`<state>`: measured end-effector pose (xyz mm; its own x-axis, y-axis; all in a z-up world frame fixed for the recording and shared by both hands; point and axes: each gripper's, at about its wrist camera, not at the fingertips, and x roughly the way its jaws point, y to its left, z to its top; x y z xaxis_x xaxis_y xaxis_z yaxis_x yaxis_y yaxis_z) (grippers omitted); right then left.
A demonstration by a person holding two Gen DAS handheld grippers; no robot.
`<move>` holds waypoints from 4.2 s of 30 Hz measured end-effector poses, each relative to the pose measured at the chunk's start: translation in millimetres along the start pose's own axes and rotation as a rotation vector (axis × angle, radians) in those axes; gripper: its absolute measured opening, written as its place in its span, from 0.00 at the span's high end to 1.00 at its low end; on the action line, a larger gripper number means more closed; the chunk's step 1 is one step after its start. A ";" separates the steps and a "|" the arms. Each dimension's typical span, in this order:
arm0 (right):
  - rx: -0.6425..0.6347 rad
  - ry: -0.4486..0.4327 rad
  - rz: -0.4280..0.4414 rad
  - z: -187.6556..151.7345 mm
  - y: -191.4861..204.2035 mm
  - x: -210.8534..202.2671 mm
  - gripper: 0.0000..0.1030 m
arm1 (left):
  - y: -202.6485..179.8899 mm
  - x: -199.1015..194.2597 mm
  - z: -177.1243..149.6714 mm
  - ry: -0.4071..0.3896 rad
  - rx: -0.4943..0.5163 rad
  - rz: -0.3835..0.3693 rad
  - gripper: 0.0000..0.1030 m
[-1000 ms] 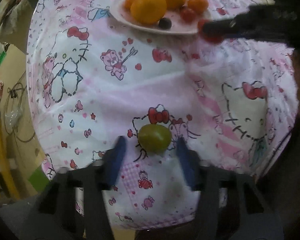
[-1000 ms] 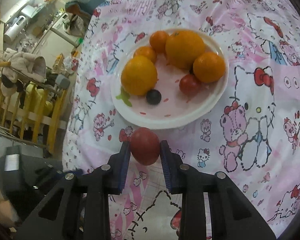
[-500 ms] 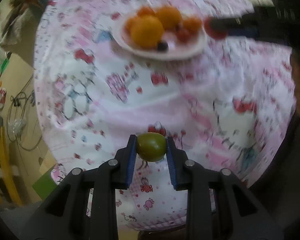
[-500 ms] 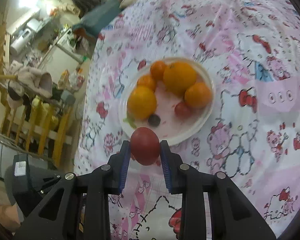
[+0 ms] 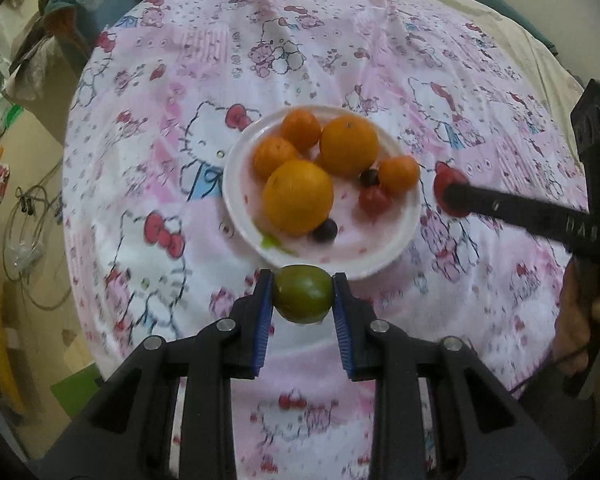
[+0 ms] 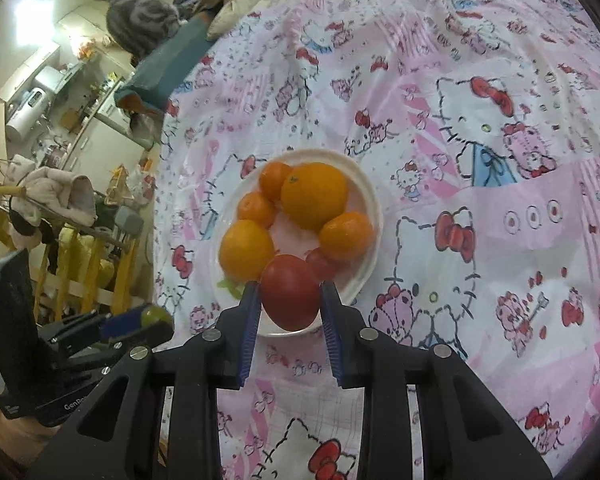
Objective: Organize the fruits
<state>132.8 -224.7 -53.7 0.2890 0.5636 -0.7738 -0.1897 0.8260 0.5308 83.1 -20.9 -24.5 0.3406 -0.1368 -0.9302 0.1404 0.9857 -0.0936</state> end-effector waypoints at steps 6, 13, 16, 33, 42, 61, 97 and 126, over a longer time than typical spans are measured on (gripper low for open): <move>-0.029 0.058 -0.009 8.1 0.8 30.8 0.69 | 7.9 26.1 6.4 0.047 -0.060 -0.004 0.76; -0.077 0.077 -0.019 14.4 9.0 53.7 0.69 | 11.0 25.7 12.5 0.050 -0.090 -0.042 0.76; -0.081 0.079 -0.035 16.6 9.4 60.6 0.68 | 6.9 26.5 12.9 0.048 -0.070 -0.037 0.76; 0.041 -0.035 -0.022 22.2 -12.8 15.1 0.35 | -15.3 44.5 13.6 0.051 -0.059 0.002 0.76; 0.087 -0.072 -0.047 21.7 -33.4 -7.1 0.35 | -30.3 62.9 13.7 0.074 -0.116 -0.038 0.75; 0.083 -0.093 -0.031 22.5 -31.3 -18.7 0.35 | -41.5 73.5 20.1 0.063 -0.077 0.021 0.28; -0.111 -0.301 -0.203 -73.3 45.4 -80.5 0.00 | 6.3 -69.5 -58.2 -0.311 -0.083 0.154 0.01; -0.136 -0.355 -0.267 -80.3 48.5 -68.2 0.00 | 12.2 -67.5 -57.0 -0.366 -0.133 0.120 0.01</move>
<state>28.6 -222.6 -3.0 0.6433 0.3134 -0.6985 -0.1795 0.9487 0.2603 8.8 5.9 16.9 0.6589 -0.0224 -0.7519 -0.0342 0.9976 -0.0597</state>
